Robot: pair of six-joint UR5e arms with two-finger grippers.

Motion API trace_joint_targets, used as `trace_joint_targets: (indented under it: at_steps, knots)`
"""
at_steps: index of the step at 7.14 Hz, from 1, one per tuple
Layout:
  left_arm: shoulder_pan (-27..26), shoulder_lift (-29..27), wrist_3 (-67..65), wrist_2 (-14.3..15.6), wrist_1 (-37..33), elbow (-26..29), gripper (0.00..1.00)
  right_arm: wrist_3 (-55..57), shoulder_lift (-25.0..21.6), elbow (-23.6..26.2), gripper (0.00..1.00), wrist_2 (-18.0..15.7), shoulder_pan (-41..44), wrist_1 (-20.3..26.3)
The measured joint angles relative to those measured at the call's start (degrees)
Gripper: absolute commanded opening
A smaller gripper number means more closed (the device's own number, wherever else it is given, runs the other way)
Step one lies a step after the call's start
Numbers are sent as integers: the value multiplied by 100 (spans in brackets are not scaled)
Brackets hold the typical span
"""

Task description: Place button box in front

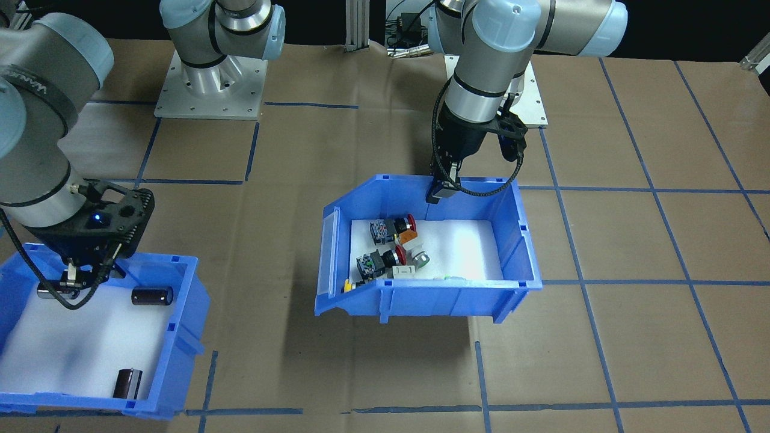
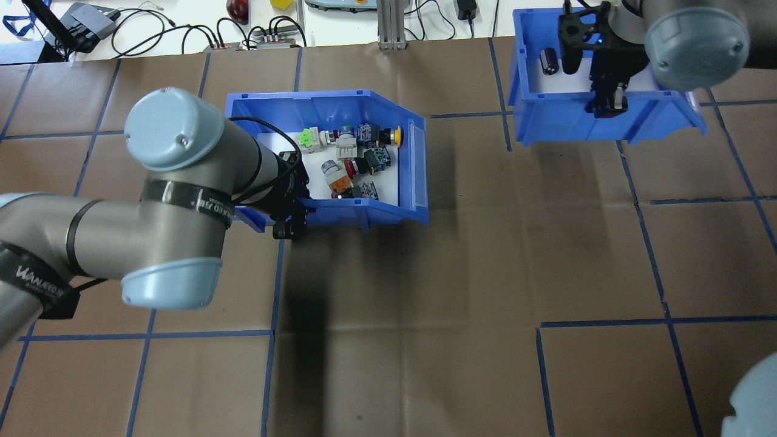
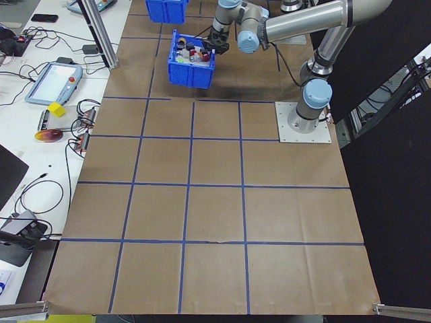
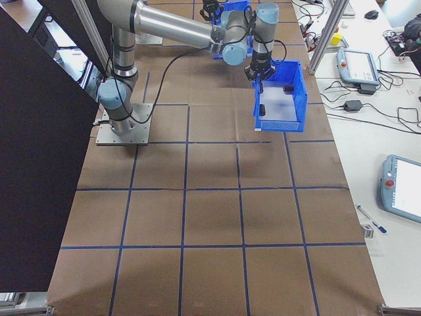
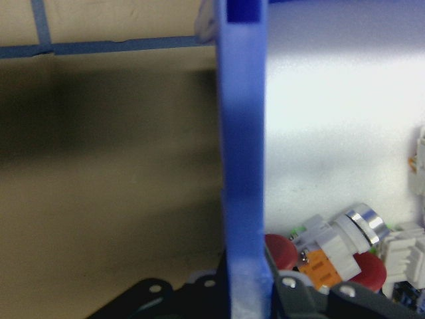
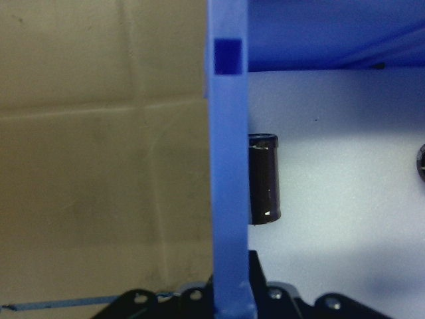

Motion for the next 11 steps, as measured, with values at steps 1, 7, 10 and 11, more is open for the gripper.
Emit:
trace_joint_targets:
  at_steps: [1,7,10,11]
  knots:
    - [20,-581,1,-35,-33,570,0,-308,-387,532,6,30,-273,-23]
    - [-626,-2336,-780,-453,9,2035,12,-1224,-1419,2095,6,37,-529,-171]
    - [-668,-2412,-735,-221,-33,2092,99,-1202,-1492,2117,6,22,-533,-144]
    - [-673,-2387,-736,-89,-148,2103,99,-1198,-1512,2133,6,16,-535,-114]
